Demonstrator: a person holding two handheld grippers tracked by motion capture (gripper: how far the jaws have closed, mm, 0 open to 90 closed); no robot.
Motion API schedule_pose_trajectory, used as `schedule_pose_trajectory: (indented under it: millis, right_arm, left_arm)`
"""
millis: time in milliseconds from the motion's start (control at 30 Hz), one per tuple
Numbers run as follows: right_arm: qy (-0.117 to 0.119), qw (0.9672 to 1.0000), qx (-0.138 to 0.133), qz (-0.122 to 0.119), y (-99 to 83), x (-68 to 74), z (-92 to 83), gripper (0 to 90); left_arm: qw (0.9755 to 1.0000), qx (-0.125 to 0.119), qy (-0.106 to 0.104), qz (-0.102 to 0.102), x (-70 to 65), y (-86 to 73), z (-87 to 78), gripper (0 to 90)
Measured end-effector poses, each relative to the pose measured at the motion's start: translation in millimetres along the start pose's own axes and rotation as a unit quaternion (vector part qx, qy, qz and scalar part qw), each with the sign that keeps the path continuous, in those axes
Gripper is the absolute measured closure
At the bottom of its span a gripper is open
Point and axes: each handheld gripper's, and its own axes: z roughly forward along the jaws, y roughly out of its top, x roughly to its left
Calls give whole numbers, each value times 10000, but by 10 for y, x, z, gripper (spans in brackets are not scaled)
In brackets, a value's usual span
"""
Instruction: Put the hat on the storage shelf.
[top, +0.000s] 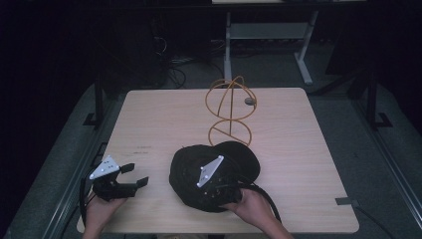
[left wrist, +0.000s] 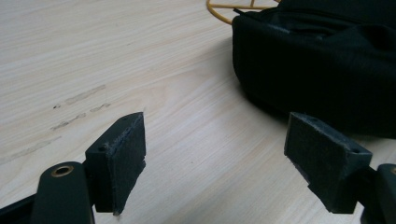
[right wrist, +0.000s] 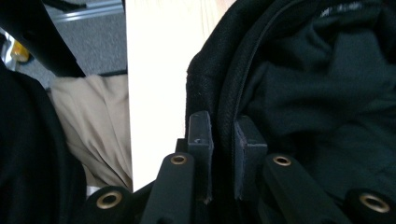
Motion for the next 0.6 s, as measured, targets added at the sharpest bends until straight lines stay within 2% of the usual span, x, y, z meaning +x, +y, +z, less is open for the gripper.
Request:
schedule_pose_trajectory:
  millis: [33,267,367,500,600]
  right_arm:
    - [10,9999,-106,41,16,3,-52,795]
    - [60,9995,-325,16,79,-17,-183,796]
    - [158,9983,-563,45,152,-44,-308,795]
    - [185,9975,-687,28,218,-58,-399,796]
    - [314,9953,-910,53,319,-83,-521,795]
  left_arm:
    - [10000,-5,-18,12,-5,5,3,201]
    - [9998,-123,-156,41,-59,45,10,201]
    - [9994,-207,-254,93,-102,72,8,200]
    - [9985,-331,-428,61,-157,107,21,196]
    - [9978,-367,-530,162,-202,143,19,192]
